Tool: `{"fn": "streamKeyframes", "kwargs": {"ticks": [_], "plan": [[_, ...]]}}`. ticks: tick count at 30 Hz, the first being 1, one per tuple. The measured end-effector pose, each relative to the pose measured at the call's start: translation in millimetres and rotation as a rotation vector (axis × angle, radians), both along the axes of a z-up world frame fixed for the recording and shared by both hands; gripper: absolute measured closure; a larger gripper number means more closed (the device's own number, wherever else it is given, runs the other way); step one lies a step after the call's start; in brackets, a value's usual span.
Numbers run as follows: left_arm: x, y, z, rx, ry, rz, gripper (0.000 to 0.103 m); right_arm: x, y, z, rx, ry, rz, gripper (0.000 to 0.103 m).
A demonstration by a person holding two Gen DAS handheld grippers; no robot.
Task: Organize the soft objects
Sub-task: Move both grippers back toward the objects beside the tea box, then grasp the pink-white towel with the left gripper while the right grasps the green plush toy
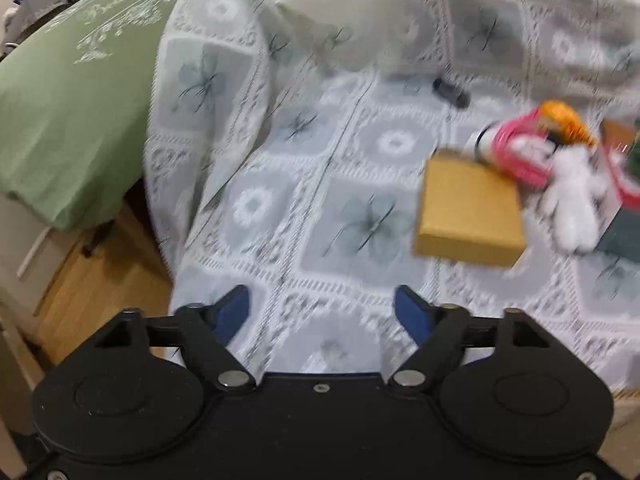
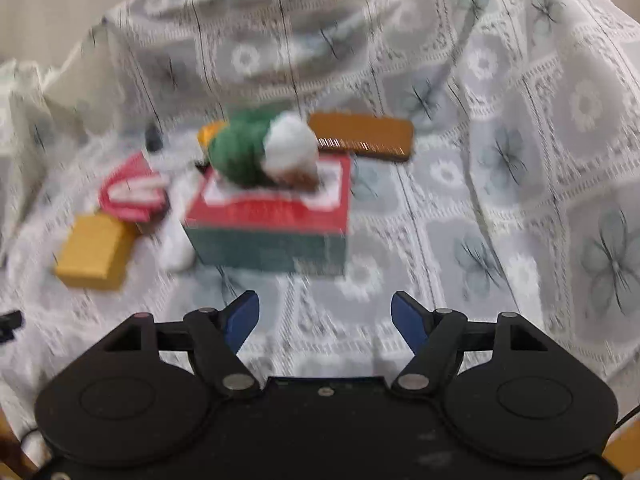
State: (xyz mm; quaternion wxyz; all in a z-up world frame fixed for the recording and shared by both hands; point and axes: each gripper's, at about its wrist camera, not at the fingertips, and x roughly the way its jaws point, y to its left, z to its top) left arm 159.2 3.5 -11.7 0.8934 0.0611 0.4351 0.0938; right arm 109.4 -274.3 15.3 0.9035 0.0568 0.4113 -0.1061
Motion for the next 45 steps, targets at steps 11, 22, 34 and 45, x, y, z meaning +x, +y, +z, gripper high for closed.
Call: {"fn": "streamKeyframes", "kwargs": {"ticks": [11,22,34,45], "plan": [[61,-29,26,-0.057,-0.037,-0.133,0.012,85,5,41,0.077,-0.091,0.078,0.023],[102,-61,21,-0.032,-0.032,-0.201,0.006,156,-15,14,0.166,0.009,0.003,0.012],[132,-74,9,-0.121,0.024,-0.231,0.007,162,-3,-10,0.101,0.059,0.033,0.026],[162,-102,-3,-0.110,0.069,-0.306,0.003,152,-10,1,0.090,0.009,0.049,0.029]]}}
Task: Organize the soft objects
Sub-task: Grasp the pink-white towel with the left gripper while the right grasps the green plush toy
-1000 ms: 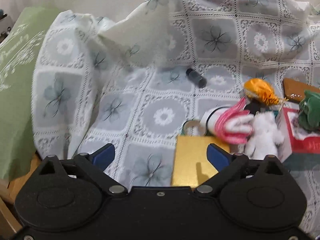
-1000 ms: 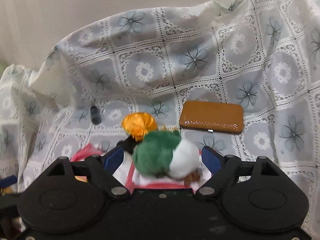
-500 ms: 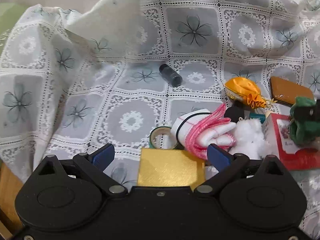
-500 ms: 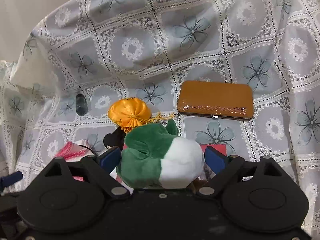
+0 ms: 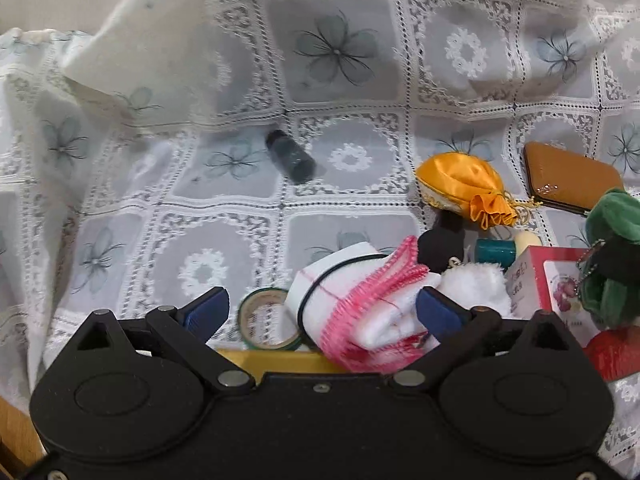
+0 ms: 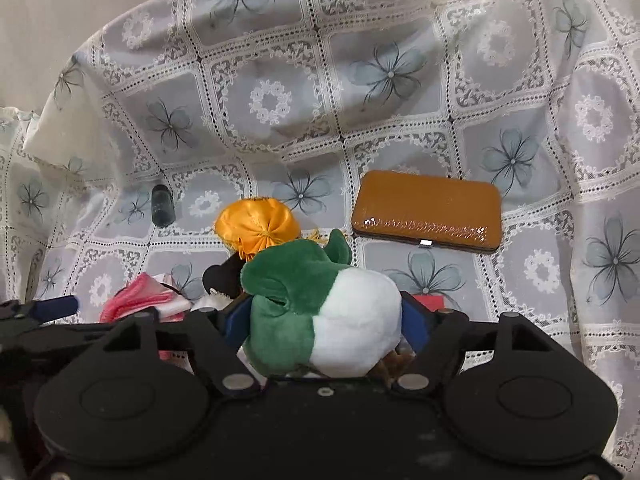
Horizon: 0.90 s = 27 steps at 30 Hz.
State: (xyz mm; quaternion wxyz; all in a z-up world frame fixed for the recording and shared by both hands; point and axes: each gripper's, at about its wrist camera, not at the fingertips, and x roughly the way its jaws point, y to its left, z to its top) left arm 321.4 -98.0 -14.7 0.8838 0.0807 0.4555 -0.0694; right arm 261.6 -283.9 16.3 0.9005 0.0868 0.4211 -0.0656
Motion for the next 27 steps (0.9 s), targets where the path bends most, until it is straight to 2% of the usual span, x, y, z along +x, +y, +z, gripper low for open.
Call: {"fn": "streamKeyframes", "kwargs": {"ticks": [2,5,6,7,9,14,18,24,27], "plan": [[5,-4,-3,-0.006,0.013,-0.009,0.003,-4,0,4,-0.011,-0.016,0.008,0.029],[10,-13,-6,0.003,0.022,-0.034,0.012,-10,1,8,-0.016,-0.032,0.017,0.029],[12,-16,-7,0.005,0.031,-0.048,0.022,-11,1,10,-0.012,-0.035,0.020,0.029],[14,-18,-10,0.000,0.043,-0.061,0.027,-14,1,11,-0.007,-0.039,0.022,0.029],[18,-18,-14,-0.036,0.071,-0.075,0.028,-19,0,13,-0.002,-0.046,0.025,0.029],[15,-16,-7,-0.069,0.024,-0.063,0.030,-36,3,18,-0.003,-0.059,0.038,0.029],[5,-11,12,-0.069,-0.036,-0.050,0.030,-49,5,22,0.006,-0.064,0.047,0.029],[-30,-1,43,-0.104,-0.091,-0.053,0.030,-76,12,25,0.017,-0.064,0.064,0.029],[-50,5,53,-0.111,-0.093,-0.054,0.030,-92,14,25,0.027,-0.061,0.066,0.029]]}}
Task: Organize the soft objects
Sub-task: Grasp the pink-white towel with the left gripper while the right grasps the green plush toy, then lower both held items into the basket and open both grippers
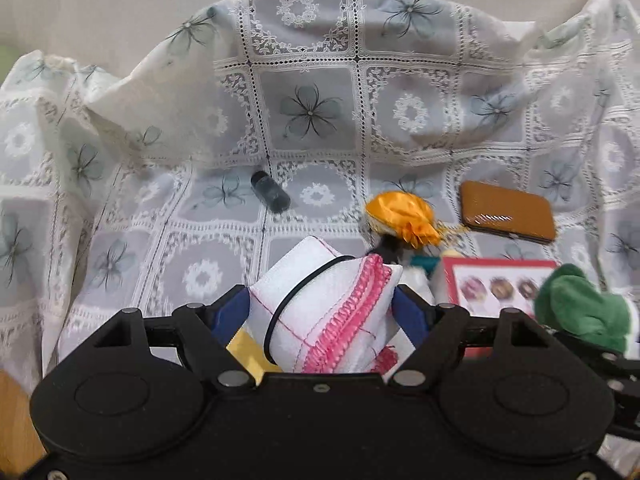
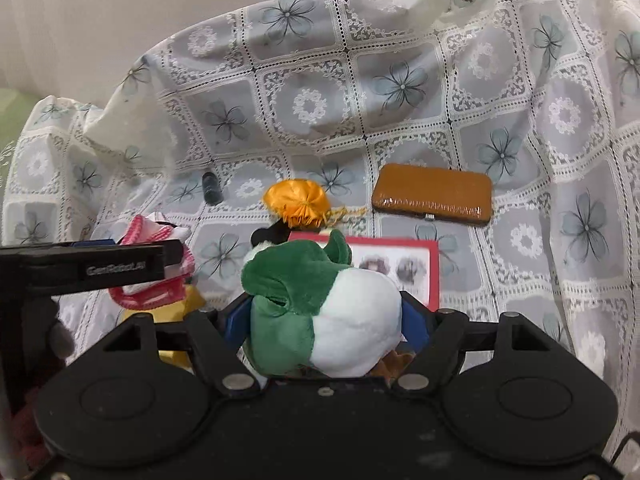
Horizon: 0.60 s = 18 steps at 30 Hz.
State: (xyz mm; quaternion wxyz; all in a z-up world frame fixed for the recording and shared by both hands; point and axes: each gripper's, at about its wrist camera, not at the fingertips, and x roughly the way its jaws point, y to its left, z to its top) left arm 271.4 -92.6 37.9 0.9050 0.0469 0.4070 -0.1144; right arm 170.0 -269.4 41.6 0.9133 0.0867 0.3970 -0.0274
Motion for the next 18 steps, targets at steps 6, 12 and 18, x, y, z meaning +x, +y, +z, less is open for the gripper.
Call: {"fn": "streamKeyframes", "kwargs": {"ticks": [6,12,18], "plan": [[-39,15,11,-0.021,0.032,0.000,0.030,-37,4,-1,0.021,0.017,0.002,0.029],[-83,30,12,-0.050,0.081,-0.003,0.029,-73,6,-5,0.043,0.042,-0.007,0.029],[-122,36,2,-0.038,0.141,-0.004,0.029,-106,8,-12,0.071,0.084,-0.013,0.029]]}}
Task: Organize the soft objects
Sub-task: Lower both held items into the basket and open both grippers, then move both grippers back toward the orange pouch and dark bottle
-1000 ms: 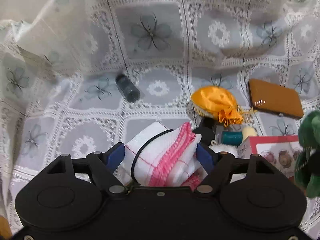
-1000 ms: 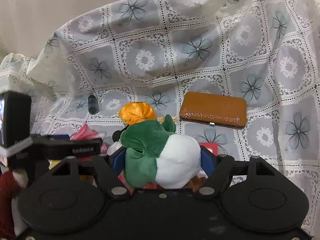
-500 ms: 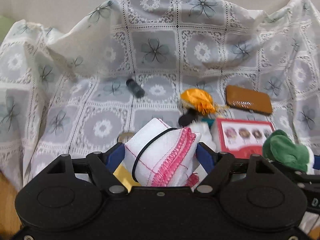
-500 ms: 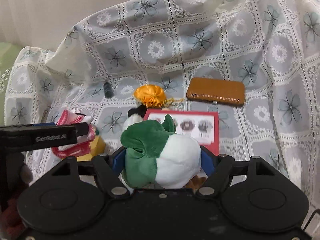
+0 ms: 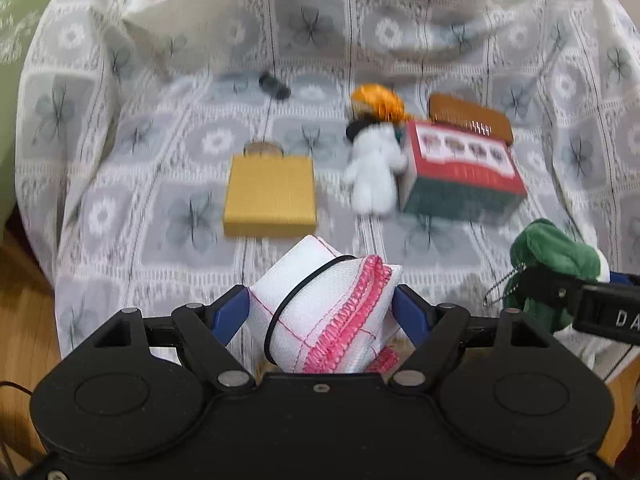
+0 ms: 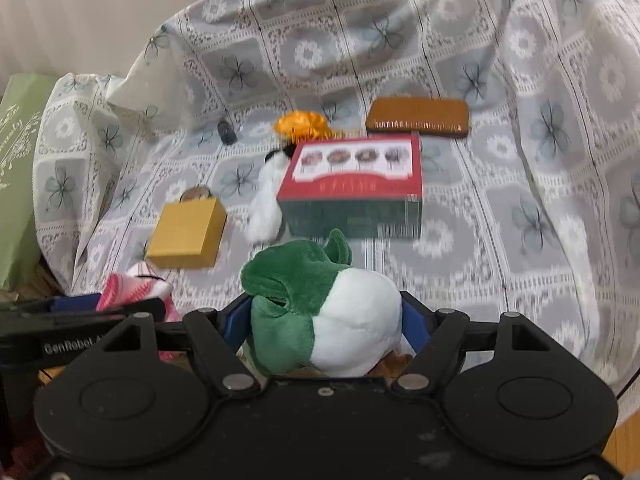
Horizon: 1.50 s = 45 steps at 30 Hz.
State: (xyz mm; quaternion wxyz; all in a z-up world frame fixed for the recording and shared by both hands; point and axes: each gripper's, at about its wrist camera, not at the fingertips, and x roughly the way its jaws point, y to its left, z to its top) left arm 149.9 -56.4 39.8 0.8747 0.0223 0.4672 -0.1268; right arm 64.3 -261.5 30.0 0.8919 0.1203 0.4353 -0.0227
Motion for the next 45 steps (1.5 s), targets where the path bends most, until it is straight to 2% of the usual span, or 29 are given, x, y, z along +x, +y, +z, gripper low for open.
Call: {"fn": "streamKeyframes", "kwargs": {"ticks": [6,14,15,16,20,32,38,42,45], "plan": [[-30,3,-17,-0.001,0.082,-0.002,0.029,-31,8,-9,0.003,0.051,0.027,0.029],[-65,2,-39,0.010,0.187,-0.033,0.030,-67,18,-28,0.014,0.164,0.078,0.029],[-68,2,-43,0.012,0.203,-0.035,0.035,-69,18,-31,0.011,0.178,0.085,0.029],[-72,2,-47,0.013,0.222,-0.038,0.037,-71,19,-33,0.007,0.194,0.092,0.029],[-83,3,-56,0.017,0.271,-0.051,0.037,-79,23,-37,-0.022,0.225,0.123,0.028],[-89,7,-57,0.060,0.261,-0.035,0.037,-84,36,-43,-0.005,0.280,0.202,0.028],[-83,10,-56,0.057,0.257,-0.011,0.036,-87,45,-43,0.009,0.297,0.263,0.024],[-82,9,-55,0.059,0.255,-0.010,0.031,-89,45,-41,0.010,0.289,0.266,0.024],[-84,9,-54,0.063,0.246,-0.015,0.031,-89,43,-40,0.007,0.282,0.258,0.024]]}}
